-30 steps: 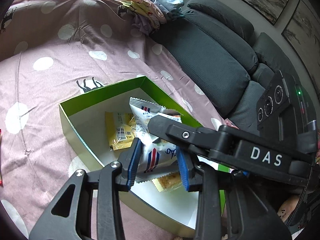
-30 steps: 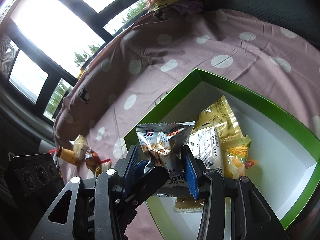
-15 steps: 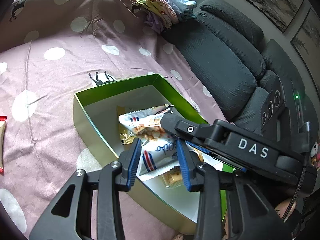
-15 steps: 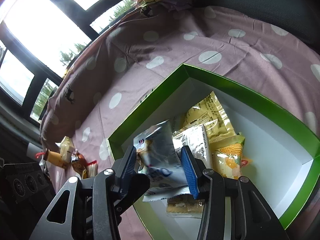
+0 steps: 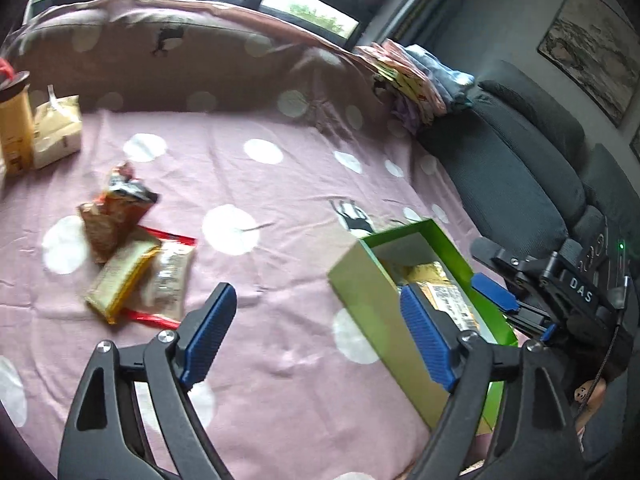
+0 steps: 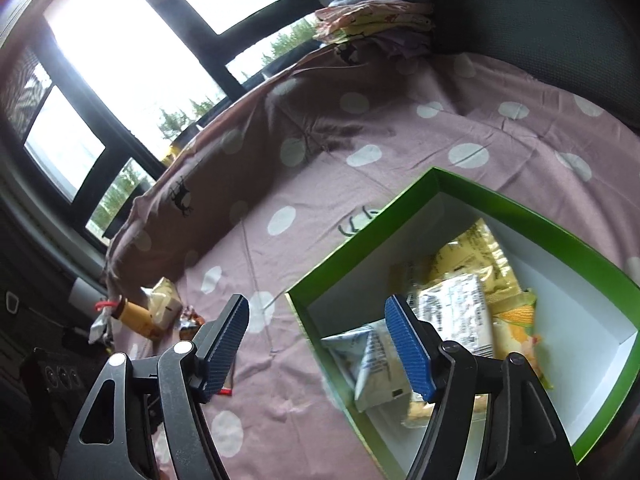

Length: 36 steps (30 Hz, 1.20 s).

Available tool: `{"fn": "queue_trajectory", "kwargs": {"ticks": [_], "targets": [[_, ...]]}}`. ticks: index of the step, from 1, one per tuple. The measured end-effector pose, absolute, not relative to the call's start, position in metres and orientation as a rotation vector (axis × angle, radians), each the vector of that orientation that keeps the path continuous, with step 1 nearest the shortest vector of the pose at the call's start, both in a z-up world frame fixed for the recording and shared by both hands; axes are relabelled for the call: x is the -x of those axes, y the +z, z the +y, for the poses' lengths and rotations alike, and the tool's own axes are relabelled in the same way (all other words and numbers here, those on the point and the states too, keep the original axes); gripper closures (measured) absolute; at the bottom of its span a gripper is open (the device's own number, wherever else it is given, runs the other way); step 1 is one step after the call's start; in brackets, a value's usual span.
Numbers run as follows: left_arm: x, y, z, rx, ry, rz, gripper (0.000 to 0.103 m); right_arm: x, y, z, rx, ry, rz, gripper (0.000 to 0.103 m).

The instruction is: Organize snacks

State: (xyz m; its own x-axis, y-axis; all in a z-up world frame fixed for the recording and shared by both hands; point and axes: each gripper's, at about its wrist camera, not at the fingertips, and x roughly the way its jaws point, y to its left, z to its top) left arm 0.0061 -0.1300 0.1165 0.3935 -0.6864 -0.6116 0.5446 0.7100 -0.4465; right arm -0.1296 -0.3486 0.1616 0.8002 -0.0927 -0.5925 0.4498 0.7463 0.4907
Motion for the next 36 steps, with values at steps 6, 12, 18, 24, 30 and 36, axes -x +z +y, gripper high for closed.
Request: {"fn": "queue_trajectory", "kwargs": {"ticks": [6,12,18,24,30,36], "targets": [[-0.037,0.099,-0.038,0.255,-0.576,0.829,0.006,0.095,0.162,-0.308,-0.692,-0.133,0.579,0.02],[-0.078,0.053,0.007,0.387,-0.479,0.907,0.007,0.038,0.142,-0.248,-0.726,0.062,0.667,0.02],[-0.093,0.025,0.007,0.463,-0.47,1.019,0.013,-0.034,0.118,-0.201,-0.595,0.122,0.822,0.02],[-0.091,0.022,0.005,0.519,-0.483,1.055,0.024,-0.095,0.084,-0.195,-0.448,0.051,0.925,0.031],[-0.08,0.023,-0.011,0.474,-0.491,1.091,0.038,-0.117,0.05,-0.191,-0.395,0.061,1.011,0.053],[-0.083,0.018,-0.019,0.466,-0.465,1.07,0.059,-0.113,0.051,-0.175,-0.297,0.099,1.004,0.072]]}}
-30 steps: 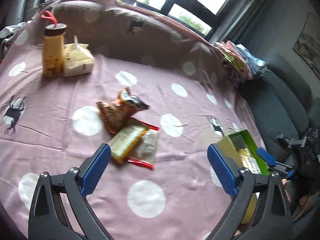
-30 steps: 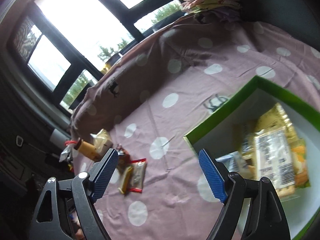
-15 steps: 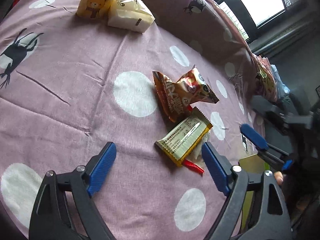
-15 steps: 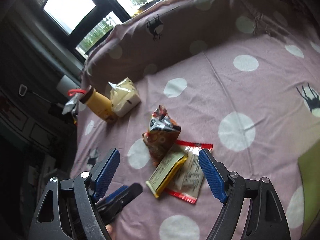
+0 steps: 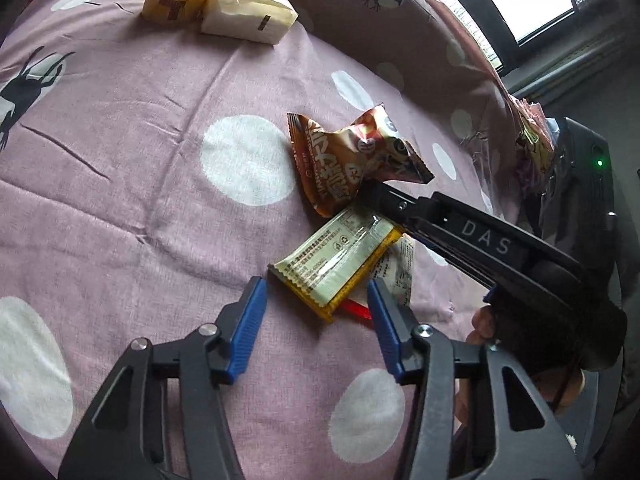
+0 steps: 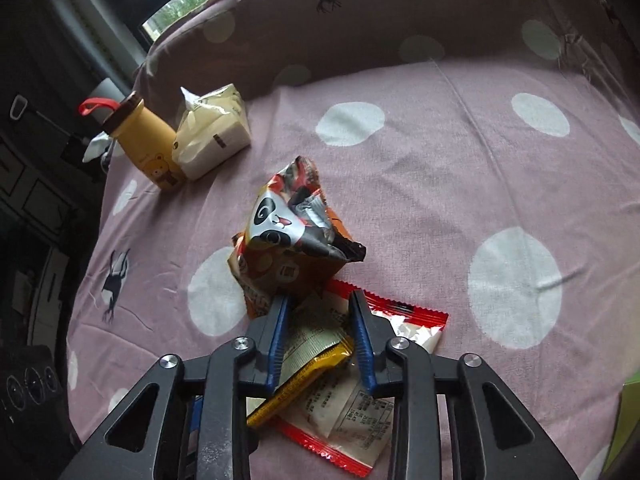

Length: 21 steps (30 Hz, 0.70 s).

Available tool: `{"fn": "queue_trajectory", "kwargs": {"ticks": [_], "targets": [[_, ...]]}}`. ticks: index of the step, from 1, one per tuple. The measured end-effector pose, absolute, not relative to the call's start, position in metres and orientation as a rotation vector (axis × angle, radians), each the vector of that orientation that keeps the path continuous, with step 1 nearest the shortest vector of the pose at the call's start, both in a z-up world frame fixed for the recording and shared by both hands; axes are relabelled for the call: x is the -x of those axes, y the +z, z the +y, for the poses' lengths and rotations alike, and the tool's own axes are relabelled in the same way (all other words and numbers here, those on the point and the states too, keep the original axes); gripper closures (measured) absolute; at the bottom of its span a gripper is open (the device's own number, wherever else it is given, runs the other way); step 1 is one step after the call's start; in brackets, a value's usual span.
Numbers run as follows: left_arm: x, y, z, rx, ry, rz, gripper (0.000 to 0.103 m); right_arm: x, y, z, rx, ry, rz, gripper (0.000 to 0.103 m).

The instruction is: Organize snacks

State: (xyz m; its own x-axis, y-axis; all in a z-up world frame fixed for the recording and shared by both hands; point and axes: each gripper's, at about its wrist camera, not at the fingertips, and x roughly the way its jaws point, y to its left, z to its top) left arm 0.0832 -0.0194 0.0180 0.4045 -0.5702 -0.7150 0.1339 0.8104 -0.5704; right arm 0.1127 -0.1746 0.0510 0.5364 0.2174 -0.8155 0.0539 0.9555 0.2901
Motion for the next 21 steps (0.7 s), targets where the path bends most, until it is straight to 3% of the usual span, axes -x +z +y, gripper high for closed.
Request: {"fn": "queue_trajectory", "kwargs": {"ticks": [4,21], "targets": [[-0.086,0.014,-0.017,0.481,-0.458,1.076,0.067,-0.111,0.049,-0.167,-0.269,0.097,0.988,0.079],[-0.042,0.072,-0.017,0.467,-0.574,0.962,0.067,-0.041,0.116,-0.164,-0.291,0.143,0.799,0.08]]}}
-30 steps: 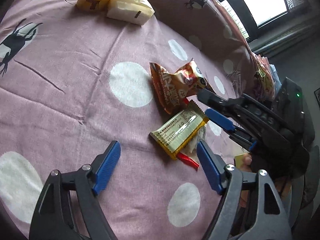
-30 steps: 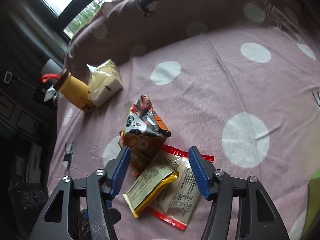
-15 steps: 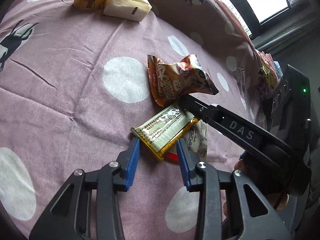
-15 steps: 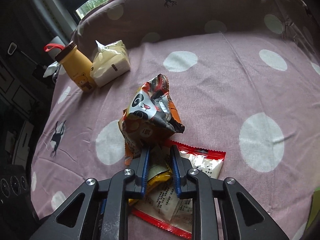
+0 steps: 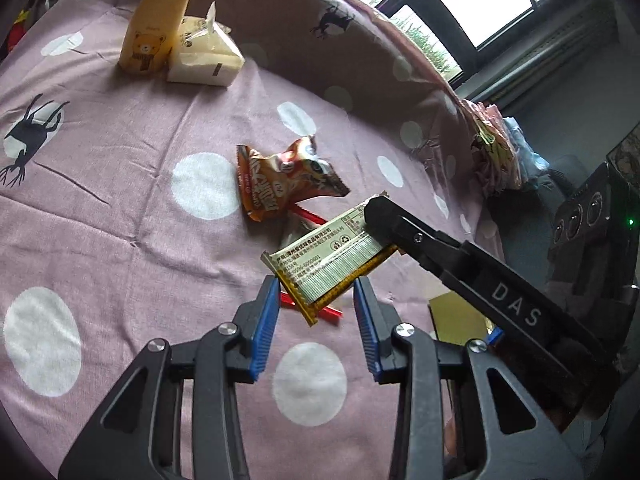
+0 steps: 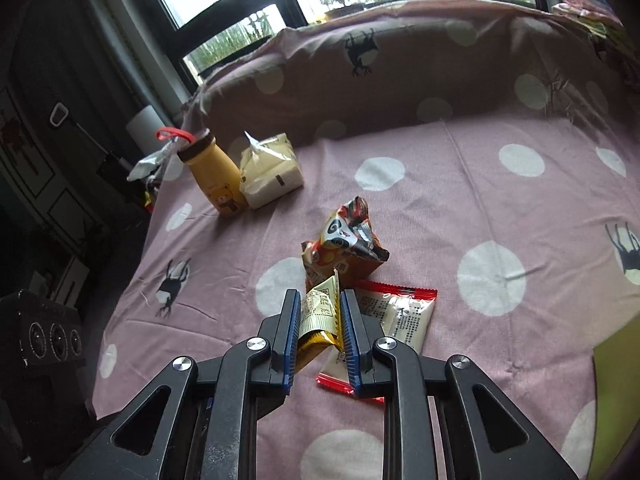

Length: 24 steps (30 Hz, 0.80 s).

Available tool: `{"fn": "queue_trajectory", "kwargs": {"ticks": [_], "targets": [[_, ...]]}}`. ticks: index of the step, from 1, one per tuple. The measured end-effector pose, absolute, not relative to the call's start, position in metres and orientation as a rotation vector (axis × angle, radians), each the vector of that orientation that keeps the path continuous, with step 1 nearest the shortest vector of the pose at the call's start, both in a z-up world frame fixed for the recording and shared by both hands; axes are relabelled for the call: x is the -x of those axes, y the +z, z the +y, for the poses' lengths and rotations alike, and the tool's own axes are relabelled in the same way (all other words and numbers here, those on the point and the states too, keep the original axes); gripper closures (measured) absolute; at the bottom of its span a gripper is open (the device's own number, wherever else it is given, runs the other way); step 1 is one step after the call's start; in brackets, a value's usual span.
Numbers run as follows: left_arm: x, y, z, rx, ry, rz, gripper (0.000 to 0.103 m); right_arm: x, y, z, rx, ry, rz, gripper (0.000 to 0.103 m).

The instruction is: Organize snacks

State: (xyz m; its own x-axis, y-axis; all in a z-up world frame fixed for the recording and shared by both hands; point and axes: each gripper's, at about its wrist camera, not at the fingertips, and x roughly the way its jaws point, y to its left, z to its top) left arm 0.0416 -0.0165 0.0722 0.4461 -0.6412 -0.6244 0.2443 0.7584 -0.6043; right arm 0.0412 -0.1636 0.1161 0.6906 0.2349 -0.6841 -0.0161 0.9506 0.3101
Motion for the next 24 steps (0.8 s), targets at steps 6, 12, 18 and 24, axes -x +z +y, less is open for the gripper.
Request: {"fn": "queue_trajectory", "kwargs": {"ticks": [6,12,18,24], "targets": [[-0.009,0.107,-0.047,0.415,-0.699,0.905,0.067,0.017,0.154,-0.18,-0.329,0.124,0.654,0.08],[0.02,0.13,-0.095,0.355,-0.866,0.875,0.067,0.064,0.177,-0.209,-0.415,0.088,0.558,0.08],[0.041,0.145,-0.134,0.251,-0.949,0.825,0.068,0.095,0.183,-0.244,-0.493,0.053,0.499,0.085],[0.043,0.132,-0.167,0.205,-0.991,0.863,0.066,0.117,0.184,-0.28,-0.536,-0.022,0.507,0.085]]}}
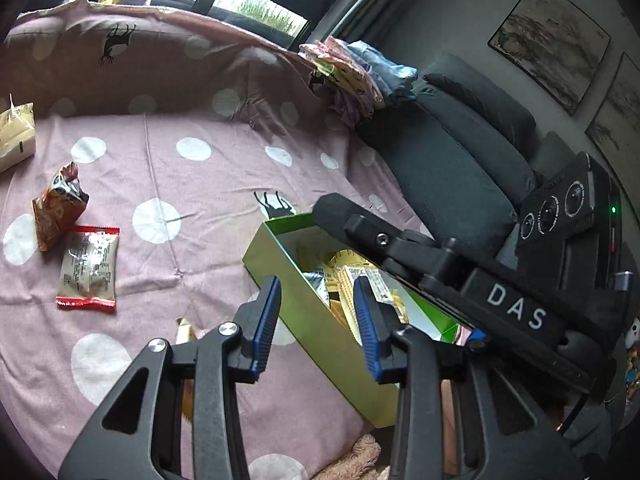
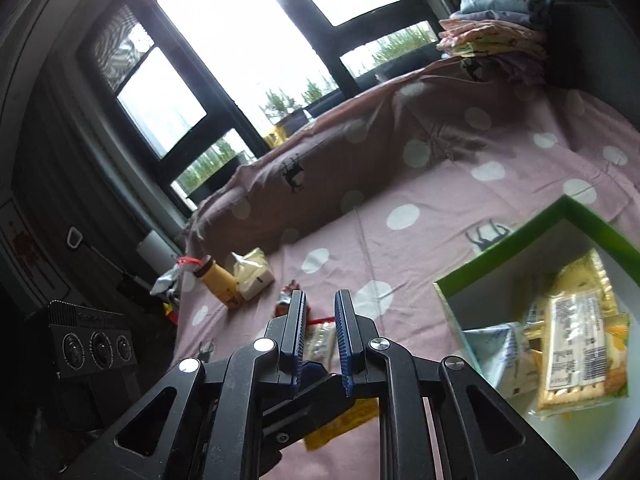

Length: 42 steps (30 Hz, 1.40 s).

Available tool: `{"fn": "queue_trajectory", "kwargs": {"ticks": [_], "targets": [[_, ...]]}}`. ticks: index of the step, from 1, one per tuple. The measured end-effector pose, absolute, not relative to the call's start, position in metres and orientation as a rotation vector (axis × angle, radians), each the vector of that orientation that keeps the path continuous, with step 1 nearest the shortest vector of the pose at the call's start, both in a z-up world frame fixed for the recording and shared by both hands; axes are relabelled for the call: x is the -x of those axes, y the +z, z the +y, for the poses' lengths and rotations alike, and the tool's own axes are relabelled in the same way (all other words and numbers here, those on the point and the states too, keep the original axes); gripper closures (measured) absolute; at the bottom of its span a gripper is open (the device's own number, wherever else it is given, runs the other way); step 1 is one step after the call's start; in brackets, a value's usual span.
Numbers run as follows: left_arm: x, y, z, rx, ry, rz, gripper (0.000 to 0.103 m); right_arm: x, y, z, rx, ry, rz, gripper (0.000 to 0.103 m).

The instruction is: Organize snacks

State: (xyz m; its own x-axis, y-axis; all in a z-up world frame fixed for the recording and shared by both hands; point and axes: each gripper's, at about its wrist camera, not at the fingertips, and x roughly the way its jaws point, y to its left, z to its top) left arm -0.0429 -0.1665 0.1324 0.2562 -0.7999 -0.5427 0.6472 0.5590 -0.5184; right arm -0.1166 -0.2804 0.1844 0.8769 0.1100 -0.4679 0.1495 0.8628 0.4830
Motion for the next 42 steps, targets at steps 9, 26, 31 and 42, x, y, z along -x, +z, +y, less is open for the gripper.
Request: {"fn": "queue_trajectory", "kwargs": {"ticks": [9,26,31,42], "targets": [[0.01,0.058,-0.118,0.238,-0.59,1.083,0.044,0.098,0.144,-0.304,-0.607,-0.008,0.734,0.066],[0.034,0.012,-0.101,0.187,-0.65,1.137,0.076,0.065,0.036,-0.224,-0.586,0.051,1.148,0.049],[0.038,0.015,-0.111,0.184,-0.683,1.131,0.08,0.063,0.036,-0.221,-0.577,0.009,1.112,0.07],[0.07,0.096,-0.171,0.093,-0.891,0.886,0.079,0.118,0.12,-0.267,-0.589,-0.08,0.786,0.07]]}}
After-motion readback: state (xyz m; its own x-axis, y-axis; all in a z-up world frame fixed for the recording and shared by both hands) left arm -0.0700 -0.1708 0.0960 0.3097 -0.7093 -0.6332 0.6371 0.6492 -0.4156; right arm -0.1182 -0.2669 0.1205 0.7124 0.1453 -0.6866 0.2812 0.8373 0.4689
